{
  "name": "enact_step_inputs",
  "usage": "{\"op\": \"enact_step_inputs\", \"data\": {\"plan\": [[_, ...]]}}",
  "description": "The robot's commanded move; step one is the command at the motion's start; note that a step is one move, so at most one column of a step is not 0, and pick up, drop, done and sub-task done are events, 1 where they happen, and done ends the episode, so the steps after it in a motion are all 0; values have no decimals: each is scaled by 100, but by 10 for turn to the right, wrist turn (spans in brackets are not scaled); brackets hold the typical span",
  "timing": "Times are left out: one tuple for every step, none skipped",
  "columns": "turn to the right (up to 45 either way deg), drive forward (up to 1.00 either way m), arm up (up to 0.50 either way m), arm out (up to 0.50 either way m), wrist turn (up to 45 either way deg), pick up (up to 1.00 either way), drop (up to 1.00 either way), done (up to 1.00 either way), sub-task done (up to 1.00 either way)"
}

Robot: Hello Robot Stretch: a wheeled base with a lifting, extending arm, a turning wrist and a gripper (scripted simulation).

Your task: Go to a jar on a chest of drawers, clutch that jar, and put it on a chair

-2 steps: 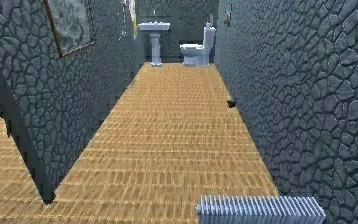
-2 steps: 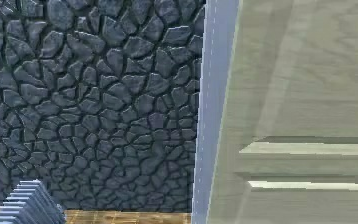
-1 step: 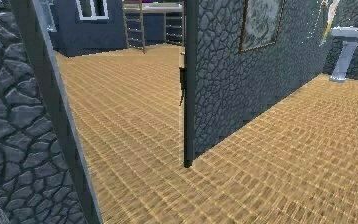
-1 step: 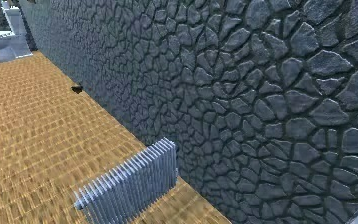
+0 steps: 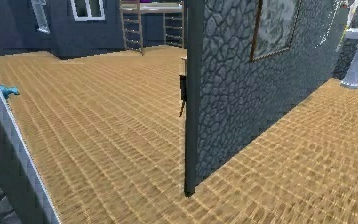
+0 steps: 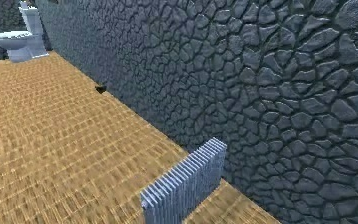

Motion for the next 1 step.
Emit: {"op": "enact_step_inputs", "data": {"plan": [[-60, 0, 0, 0, 0, 0, 0, 0, 0]]}}
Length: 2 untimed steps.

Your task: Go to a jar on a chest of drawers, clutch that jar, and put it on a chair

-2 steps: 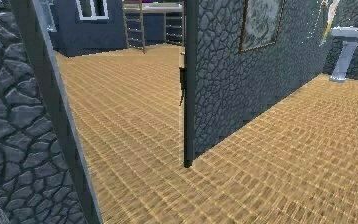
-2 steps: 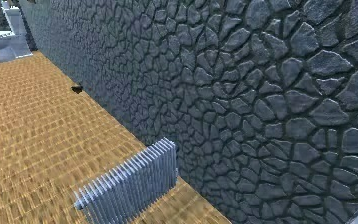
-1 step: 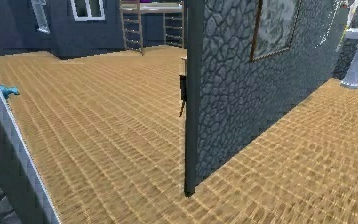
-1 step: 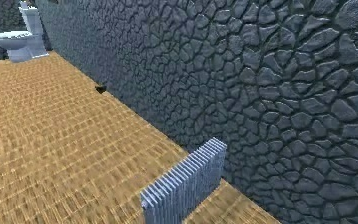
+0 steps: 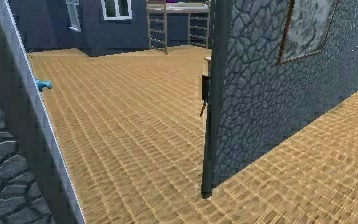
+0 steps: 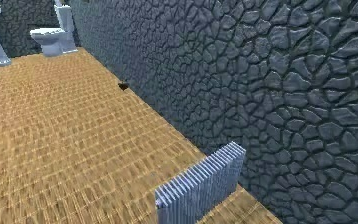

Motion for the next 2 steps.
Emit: {"op": "enact_step_inputs", "data": {"plan": [[0, 100, 0, 0, 0, 0, 0, 0, 0], [0, 35, 0, 0, 0, 0, 0, 0, 0]]}}
